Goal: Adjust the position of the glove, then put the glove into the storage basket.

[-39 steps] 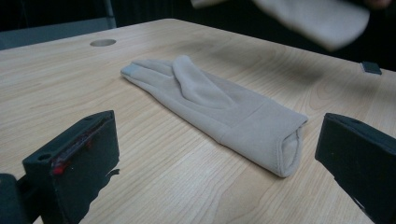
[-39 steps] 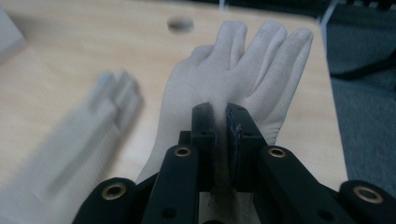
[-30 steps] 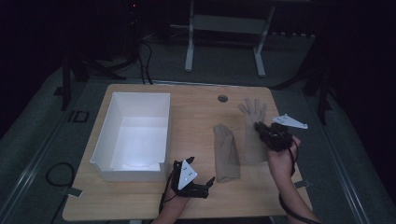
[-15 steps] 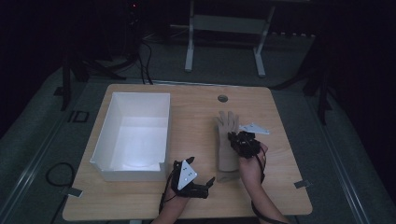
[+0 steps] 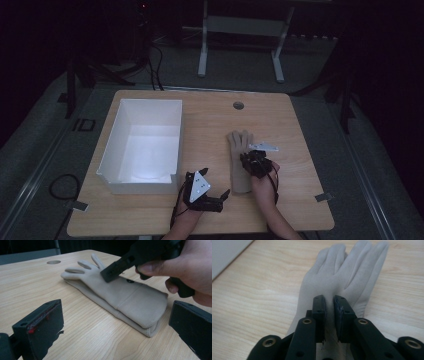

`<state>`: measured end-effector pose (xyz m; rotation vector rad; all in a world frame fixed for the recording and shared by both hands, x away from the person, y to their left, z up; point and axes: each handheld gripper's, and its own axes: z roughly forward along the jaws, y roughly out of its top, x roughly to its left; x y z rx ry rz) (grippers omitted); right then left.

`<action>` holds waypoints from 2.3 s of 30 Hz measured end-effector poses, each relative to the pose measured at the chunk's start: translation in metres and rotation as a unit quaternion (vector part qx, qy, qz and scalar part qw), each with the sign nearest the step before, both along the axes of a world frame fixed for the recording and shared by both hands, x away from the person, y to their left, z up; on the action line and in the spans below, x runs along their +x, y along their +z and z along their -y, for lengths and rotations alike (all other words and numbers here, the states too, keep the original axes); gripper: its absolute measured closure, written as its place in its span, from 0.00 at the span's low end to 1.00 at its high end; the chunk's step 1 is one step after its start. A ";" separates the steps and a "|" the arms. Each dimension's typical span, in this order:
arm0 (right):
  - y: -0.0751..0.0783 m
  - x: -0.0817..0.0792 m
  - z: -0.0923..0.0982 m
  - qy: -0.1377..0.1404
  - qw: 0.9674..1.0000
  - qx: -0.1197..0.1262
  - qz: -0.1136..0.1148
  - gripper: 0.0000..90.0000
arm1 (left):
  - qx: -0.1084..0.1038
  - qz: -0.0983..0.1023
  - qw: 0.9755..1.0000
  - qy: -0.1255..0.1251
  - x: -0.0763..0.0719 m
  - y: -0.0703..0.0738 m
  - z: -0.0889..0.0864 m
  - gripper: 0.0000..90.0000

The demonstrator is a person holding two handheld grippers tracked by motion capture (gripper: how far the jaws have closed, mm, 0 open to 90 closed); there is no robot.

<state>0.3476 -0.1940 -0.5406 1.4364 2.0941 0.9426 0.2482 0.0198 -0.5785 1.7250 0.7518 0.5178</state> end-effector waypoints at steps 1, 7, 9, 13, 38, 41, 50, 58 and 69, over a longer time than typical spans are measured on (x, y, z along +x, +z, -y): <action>-0.002 0.001 0.000 0.001 1.000 -0.003 -0.001 0.86 | 0.002 0.002 1.000 0.000 0.000 0.000 0.000 0.00; -0.002 0.002 0.003 0.017 1.000 0.006 0.000 0.66 | 0.002 0.000 1.000 0.006 0.000 0.000 0.001 0.00; 0.001 0.001 0.004 0.022 1.000 0.008 0.006 0.63 | 0.000 -0.001 1.000 0.005 0.000 0.000 0.000 0.00; 0.020 0.002 0.020 0.042 0.999 0.017 0.028 0.30 | -0.009 0.000 1.000 -0.009 0.000 0.000 0.001 0.00; 0.032 0.064 0.057 0.124 0.989 0.075 -0.007 0.28 | 0.141 -0.022 0.967 -0.211 0.032 0.020 0.070 0.17; 0.020 0.076 0.052 0.114 0.991 0.067 -0.019 0.30 | 0.161 -0.023 0.960 -0.226 0.037 0.018 0.073 0.25; -0.011 0.089 0.041 0.106 0.990 0.058 -0.075 0.29 | 0.197 -0.057 0.950 -0.236 0.047 0.007 0.073 0.47; -0.015 0.089 0.034 0.147 0.984 0.055 -0.088 0.56 | 0.202 -0.055 0.949 -0.238 0.048 0.003 0.071 0.50; -0.013 0.086 0.030 0.150 0.983 0.061 -0.092 0.72 | 0.207 -0.056 0.955 -0.204 0.055 0.006 0.069 0.87</action>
